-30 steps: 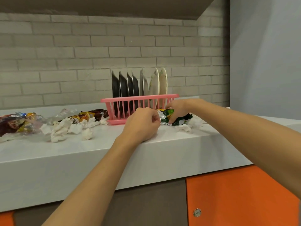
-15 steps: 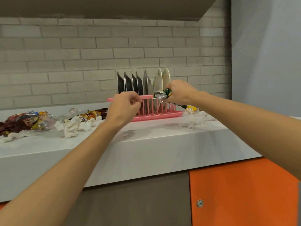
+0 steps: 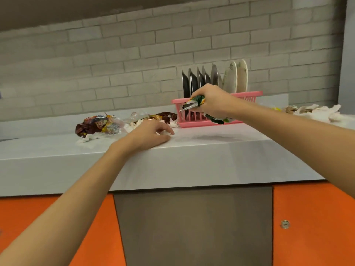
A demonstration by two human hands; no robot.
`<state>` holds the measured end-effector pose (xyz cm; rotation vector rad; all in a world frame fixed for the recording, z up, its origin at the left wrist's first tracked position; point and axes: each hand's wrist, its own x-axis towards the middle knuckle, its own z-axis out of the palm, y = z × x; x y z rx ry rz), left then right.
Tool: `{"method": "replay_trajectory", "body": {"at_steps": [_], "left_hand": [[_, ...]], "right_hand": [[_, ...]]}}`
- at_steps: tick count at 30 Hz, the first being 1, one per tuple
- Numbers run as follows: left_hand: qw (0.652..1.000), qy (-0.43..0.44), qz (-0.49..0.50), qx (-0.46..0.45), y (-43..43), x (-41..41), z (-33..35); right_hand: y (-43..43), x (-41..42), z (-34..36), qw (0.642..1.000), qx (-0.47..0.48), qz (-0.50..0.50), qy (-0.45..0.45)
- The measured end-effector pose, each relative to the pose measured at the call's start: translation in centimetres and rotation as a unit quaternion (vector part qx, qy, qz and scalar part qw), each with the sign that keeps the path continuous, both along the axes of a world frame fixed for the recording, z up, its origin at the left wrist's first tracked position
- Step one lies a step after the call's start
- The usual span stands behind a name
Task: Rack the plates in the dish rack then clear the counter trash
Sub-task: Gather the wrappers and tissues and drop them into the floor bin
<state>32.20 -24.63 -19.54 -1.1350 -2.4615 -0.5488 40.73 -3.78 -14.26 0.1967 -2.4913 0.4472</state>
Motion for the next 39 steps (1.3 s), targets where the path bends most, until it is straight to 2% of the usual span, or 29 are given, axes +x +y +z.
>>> {"method": "replay_trajectory", "body": {"at_steps": [4, 7, 12, 15, 20, 24, 29, 33, 36, 39], "left_hand": [[0.999, 0.031, -0.015, 0.011, -0.3, -0.4, -0.2], [0.996, 0.059, -0.032, 0.06, -0.2, -0.8, -0.6], [0.943, 0.243, -0.112, 0.198, 0.2, 0.7, -1.0], [0.928, 0.26, -0.141, 0.226, 0.4, 2.0, -1.6], [0.911, 0.184, -0.226, 0.293, 1.6, 5.7, -3.8], [0.899, 0.151, -0.288, 0.295, 3.5, 9.0, -7.7], [0.891, 0.028, -0.289, 0.348, 3.6, 9.6, -14.5], [0.915, -0.06, -0.256, 0.306, 3.4, 10.5, -21.7], [0.923, -0.167, -0.213, 0.272, 2.7, 11.5, -27.7], [0.929, -0.268, -0.17, 0.192, 1.4, 12.5, -34.7]], "right_hand": [[-1.9, 0.9, -1.0, 0.994, -0.099, 0.041, 0.006], [-2.5, 1.4, -1.2, 0.99, -0.126, 0.045, 0.038], [-3.5, 3.1, -3.0, 0.97, -0.194, 0.113, 0.093], [-3.9, 4.7, -5.1, 0.956, -0.207, 0.161, 0.129], [-3.8, 7.2, -9.6, 0.914, -0.302, 0.253, 0.101], [-3.4, 7.8, -12.8, 0.913, -0.309, 0.241, 0.109], [-2.9, 9.5, -18.5, 0.911, -0.362, 0.177, 0.093], [-2.6, 9.9, -24.5, 0.911, -0.388, 0.125, 0.056], [-2.6, 10.3, -30.3, 0.897, -0.434, 0.086, 0.011], [-2.5, 11.1, -37.0, 0.88, -0.472, 0.043, -0.037]]}}
